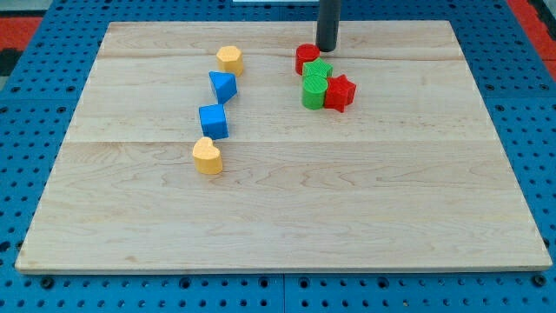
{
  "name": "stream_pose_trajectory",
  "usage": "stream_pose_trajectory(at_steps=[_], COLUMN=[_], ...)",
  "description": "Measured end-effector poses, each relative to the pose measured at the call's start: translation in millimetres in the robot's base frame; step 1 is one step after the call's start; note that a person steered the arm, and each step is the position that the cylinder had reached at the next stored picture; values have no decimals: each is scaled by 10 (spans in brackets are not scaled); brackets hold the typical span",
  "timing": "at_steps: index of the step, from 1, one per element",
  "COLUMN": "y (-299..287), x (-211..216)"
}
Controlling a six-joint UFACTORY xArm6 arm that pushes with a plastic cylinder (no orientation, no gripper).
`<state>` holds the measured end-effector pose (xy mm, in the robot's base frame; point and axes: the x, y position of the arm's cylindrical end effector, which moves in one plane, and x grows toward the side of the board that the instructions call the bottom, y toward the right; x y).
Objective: Move the yellow heart to the bottom left
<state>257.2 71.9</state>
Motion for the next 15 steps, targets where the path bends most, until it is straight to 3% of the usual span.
stream_pose_trajectory(at_steps=[2,6,8,12,15], y=[-435,-511,-1379,-1330,-2521], x=[61,-134,26,1829,2762])
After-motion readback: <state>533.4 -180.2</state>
